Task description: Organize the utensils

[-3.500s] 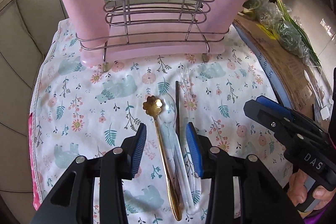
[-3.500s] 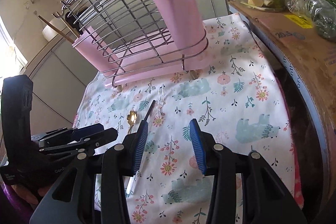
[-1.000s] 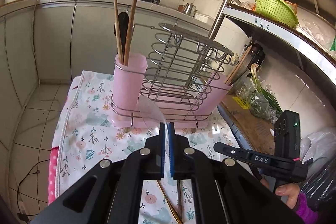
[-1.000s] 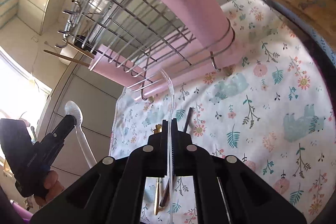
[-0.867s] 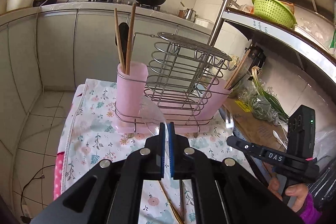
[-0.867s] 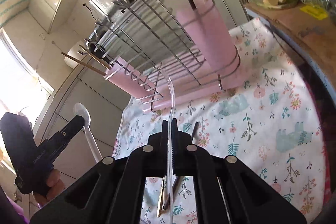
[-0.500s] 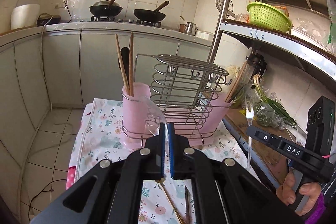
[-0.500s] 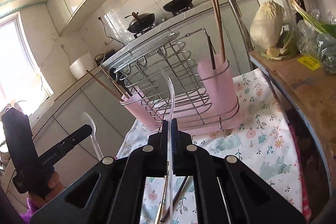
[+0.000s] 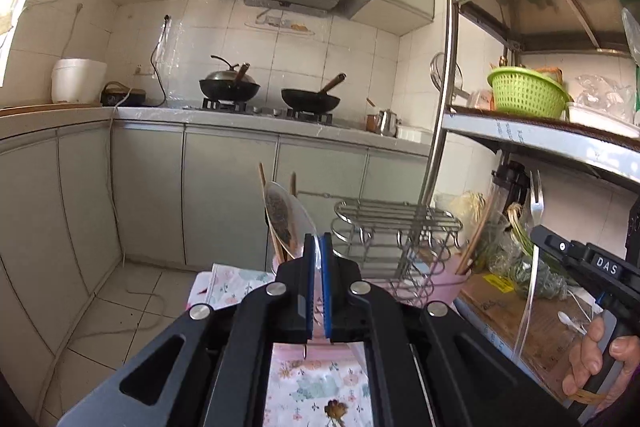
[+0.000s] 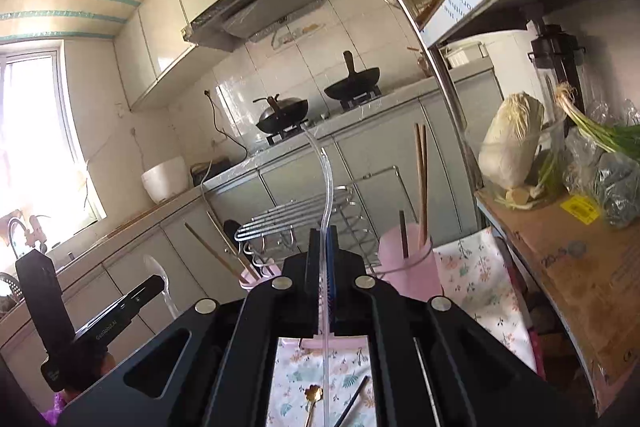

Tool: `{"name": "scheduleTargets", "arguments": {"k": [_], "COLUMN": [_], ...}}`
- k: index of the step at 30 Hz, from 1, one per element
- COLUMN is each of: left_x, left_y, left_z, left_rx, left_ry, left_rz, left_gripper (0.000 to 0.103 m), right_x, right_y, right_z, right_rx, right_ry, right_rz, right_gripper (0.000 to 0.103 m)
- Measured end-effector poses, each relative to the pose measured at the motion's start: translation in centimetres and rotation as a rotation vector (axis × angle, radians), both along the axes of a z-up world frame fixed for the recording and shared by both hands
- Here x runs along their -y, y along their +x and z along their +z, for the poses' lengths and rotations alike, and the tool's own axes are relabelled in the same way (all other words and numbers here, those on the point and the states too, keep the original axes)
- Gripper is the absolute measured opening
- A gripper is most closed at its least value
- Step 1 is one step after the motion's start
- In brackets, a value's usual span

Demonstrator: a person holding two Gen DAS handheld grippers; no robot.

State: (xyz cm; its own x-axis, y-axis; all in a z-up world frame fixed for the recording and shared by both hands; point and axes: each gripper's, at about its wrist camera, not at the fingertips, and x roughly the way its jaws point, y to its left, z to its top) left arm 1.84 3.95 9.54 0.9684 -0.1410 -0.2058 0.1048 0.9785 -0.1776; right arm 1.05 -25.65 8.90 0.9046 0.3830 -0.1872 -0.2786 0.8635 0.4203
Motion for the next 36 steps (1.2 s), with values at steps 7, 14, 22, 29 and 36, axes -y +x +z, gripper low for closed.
{"name": "scheduleTargets", "arguments": {"k": [7, 14, 22, 29, 36], "left_x": [-0.9, 1.1, 6.2, 8.5, 7.9], "left_y": [1.1, 3.9, 3.1, 4.9, 8.0], "left_z": [2.9, 1.5, -1.1, -2.8, -5.4], "left_rx": [0.201, 0.258, 0.430, 0.506, 0.446], "left_ry": [0.005, 0.088, 0.290, 0.453, 0.505], "left_rz": [0.126, 0.227, 0.270, 0.324, 0.347], "left_gripper": [0.002, 0.002, 0.002, 0.002, 0.002], "right_x": [-0.3, -0.2, 1.3, 1.5, 1.3], "right_y": [0.8, 1.0, 2.0, 2.7, 3.1], "right_z": [1.2, 0.1, -1.3, -1.6, -1.6], "right_rx": [0.092, 0.089, 0.062, 0.058, 0.068], "right_ry": [-0.030, -0.050, -0.038, -0.031, -0.050], "right_rz": [-0.032, -0.045, -0.057, -0.062, -0.072], "right_gripper": [0.003, 0.003, 0.003, 0.003, 0.003]}}
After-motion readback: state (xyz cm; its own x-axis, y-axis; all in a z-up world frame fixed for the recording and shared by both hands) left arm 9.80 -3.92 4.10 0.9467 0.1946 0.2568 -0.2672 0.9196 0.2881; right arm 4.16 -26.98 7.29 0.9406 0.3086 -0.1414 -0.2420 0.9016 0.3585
